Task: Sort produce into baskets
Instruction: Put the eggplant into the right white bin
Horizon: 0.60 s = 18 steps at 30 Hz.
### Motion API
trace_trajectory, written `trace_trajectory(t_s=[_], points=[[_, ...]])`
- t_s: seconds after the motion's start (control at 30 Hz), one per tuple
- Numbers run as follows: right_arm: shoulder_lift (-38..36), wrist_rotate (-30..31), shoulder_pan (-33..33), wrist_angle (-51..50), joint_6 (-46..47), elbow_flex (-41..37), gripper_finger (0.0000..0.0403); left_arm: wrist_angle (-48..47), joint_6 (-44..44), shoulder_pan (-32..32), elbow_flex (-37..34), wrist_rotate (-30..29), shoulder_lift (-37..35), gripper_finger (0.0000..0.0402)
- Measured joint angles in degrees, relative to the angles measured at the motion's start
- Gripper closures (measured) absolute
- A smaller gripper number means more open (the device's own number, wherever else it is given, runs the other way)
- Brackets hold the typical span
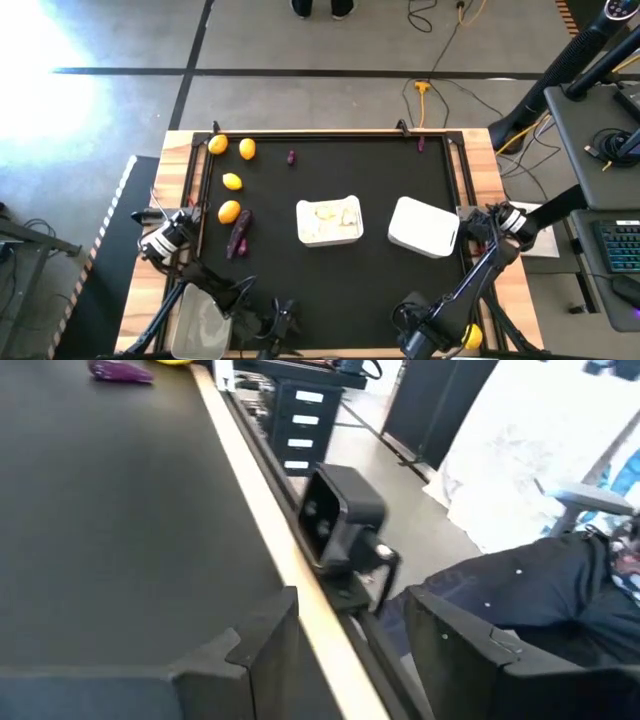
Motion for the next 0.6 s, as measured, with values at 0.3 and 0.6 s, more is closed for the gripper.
trace_trajectory(t_s=[0.3, 0.6], points=[[-0.44, -4.77, -0.07, 0.15, -0.54, -7.17, 0.0191, 0.07, 1.16, -2.27, -0.04, -0.01, 0.0, 0.0235], [-0.46, -4.54, -1.65, 7.29, -3.21, -11.67, 0.0146, -0.21, 2.19, -2.32, -0.07, 0.03, 0.0, 0.0235]])
